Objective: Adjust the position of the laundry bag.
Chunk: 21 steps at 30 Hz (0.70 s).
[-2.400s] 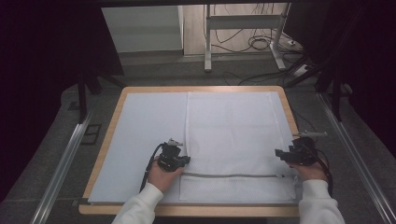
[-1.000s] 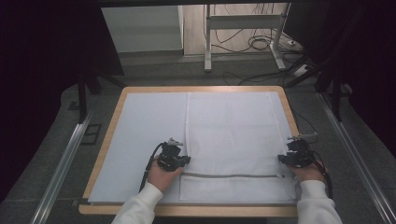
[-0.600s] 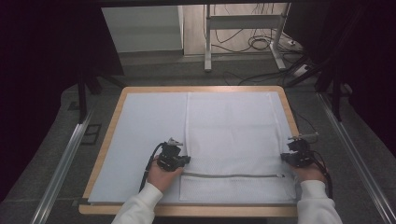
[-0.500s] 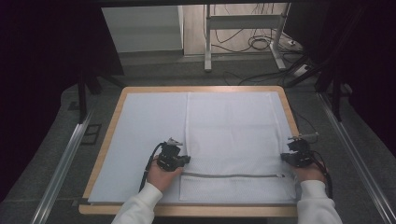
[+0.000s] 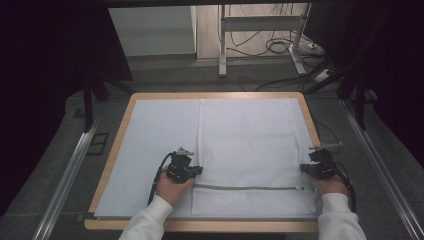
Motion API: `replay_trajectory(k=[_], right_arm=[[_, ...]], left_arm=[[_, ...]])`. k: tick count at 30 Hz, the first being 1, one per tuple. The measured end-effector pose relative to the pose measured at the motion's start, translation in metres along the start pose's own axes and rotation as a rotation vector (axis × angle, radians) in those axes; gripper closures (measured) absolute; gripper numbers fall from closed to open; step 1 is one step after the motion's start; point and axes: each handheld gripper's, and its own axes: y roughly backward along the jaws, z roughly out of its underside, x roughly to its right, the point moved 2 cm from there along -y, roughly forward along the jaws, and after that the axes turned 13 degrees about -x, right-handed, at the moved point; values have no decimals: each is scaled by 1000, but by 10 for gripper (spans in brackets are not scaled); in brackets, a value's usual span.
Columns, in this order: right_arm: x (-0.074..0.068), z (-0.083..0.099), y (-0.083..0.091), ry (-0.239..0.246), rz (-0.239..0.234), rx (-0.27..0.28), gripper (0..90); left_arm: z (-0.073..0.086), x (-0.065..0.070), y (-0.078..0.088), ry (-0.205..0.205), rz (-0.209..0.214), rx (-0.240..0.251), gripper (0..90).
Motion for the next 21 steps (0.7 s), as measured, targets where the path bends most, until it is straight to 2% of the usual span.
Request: replay_trajectory(k=[21], right_arm=[[-9, -3, -2, 26, -28, 23, 878]], left_arm=[[6, -10, 7, 16, -6, 6, 890]])
